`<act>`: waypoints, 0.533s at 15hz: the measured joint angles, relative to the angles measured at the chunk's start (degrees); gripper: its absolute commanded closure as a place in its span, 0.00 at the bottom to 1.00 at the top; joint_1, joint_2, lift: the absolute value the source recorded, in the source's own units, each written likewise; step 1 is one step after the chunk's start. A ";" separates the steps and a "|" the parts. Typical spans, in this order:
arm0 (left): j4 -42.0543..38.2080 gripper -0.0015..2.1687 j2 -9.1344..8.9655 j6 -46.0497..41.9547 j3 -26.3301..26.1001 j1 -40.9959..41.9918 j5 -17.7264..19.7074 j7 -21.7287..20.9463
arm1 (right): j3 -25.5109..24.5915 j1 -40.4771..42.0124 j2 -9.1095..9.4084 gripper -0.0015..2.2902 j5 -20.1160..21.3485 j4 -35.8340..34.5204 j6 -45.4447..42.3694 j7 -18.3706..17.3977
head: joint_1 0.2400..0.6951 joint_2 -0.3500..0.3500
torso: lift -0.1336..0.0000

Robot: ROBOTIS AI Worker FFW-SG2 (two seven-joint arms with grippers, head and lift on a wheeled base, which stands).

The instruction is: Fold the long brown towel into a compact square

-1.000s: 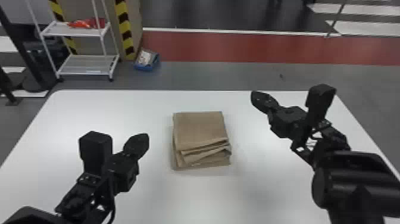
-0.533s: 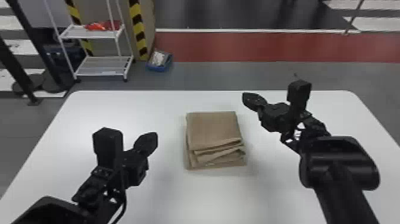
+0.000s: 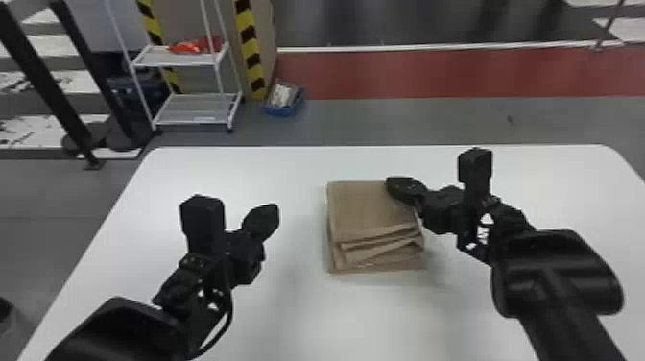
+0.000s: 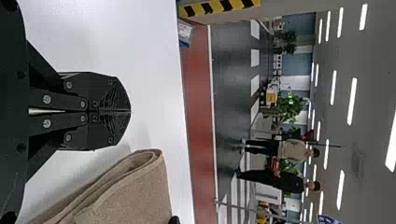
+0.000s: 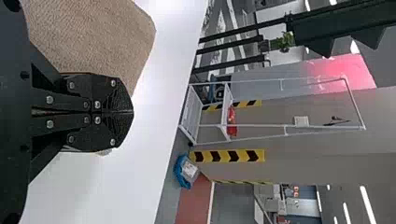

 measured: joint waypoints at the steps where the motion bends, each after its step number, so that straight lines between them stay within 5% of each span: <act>1: 0.06 0.86 -0.05 -0.17 -0.11 -0.03 0.01 0.03 | 0.70 0.05 0.00 0.86 0.68 0.17 -0.09 -0.46 | 1.00 0.64 | 0.07; 8: -1.27 0.86 0.10 -0.35 0.03 1.25 0.02 -0.01 | 2.03 -0.80 0.00 0.86 4.24 2.93 0.88 -1.93 | 1.00 0.64 | 0.07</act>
